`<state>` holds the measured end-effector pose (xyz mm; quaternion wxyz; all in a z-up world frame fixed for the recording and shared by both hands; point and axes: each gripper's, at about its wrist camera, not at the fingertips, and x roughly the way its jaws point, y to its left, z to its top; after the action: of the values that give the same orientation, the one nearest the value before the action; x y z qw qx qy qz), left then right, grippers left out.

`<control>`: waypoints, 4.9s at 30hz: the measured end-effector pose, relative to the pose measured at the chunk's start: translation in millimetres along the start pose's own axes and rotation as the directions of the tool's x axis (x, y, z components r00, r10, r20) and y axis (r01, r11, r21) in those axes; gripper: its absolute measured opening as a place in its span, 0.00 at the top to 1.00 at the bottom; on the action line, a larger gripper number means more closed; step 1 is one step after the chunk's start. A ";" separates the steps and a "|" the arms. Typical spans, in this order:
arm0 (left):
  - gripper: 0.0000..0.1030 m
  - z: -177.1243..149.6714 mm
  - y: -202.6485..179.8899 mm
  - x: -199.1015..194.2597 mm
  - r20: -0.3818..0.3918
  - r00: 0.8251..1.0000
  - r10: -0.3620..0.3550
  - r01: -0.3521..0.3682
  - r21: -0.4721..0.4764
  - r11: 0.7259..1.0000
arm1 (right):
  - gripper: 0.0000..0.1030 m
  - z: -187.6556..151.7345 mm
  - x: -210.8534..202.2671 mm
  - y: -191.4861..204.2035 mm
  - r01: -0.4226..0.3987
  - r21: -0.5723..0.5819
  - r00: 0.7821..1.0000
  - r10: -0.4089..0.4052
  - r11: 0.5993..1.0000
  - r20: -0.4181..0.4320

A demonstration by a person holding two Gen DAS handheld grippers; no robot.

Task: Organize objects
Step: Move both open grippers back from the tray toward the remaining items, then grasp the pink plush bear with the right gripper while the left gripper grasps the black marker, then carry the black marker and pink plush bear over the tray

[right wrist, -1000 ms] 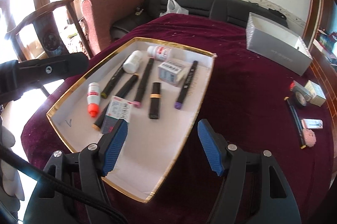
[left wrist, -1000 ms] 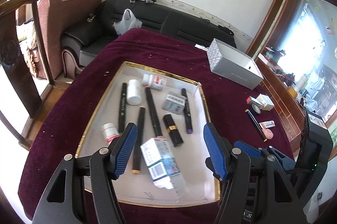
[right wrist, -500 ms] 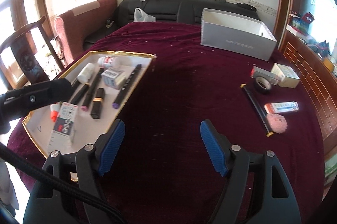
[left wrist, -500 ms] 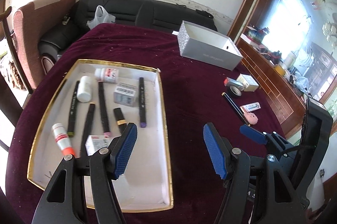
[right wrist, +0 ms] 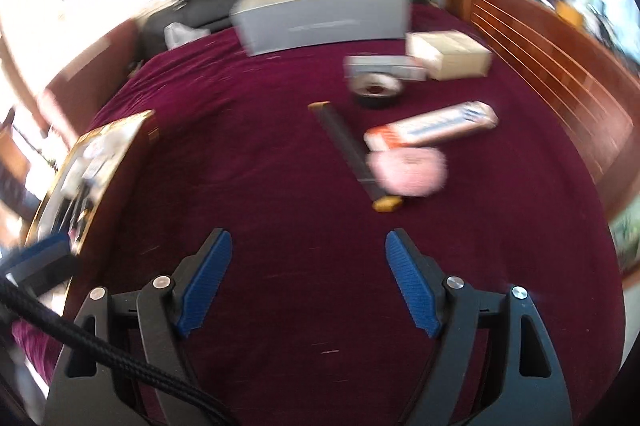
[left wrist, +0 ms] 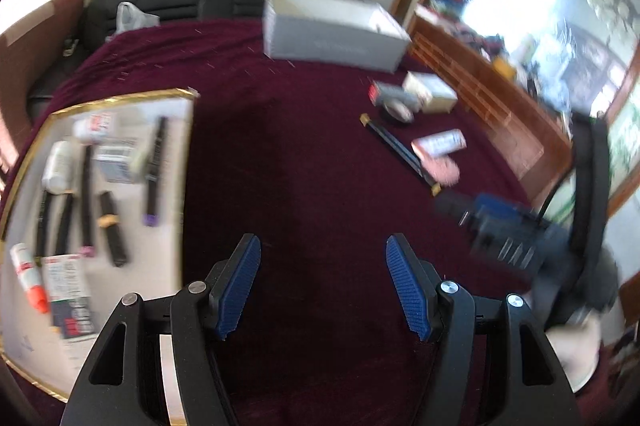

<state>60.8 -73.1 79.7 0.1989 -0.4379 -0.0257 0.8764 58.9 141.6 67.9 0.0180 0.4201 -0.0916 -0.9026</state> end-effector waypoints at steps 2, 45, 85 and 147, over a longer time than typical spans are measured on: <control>0.42 -3.9 -10.1 13.2 -0.026 1.000 -0.016 0.016 0.023 1.000 | 0.23 4.3 -1.2 -28.8 0.005 0.070 1.000 -0.005 0.998 -0.001; 0.02 -15.5 -50.3 82.7 -0.175 0.984 0.036 -0.005 0.177 0.984 | 0.61 24.7 45.0 -112.2 0.061 0.253 0.998 -0.061 0.966 -0.009; 0.89 71.3 -104.9 169.2 -0.049 0.978 0.204 -0.178 0.321 0.930 | 0.61 17.7 44.9 -140.7 -0.077 0.353 0.997 0.066 0.933 0.043; 0.88 -40.5 51.9 -48.0 0.102 0.992 0.069 -0.060 -0.083 0.995 | 0.58 6.6 -14.1 40.1 0.003 -0.091 1.000 0.000 0.996 0.028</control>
<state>101.1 -143.9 79.8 0.1511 -0.3995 -0.0570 0.9024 61.1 104.8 89.9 0.0352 0.4064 -0.0502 -0.9116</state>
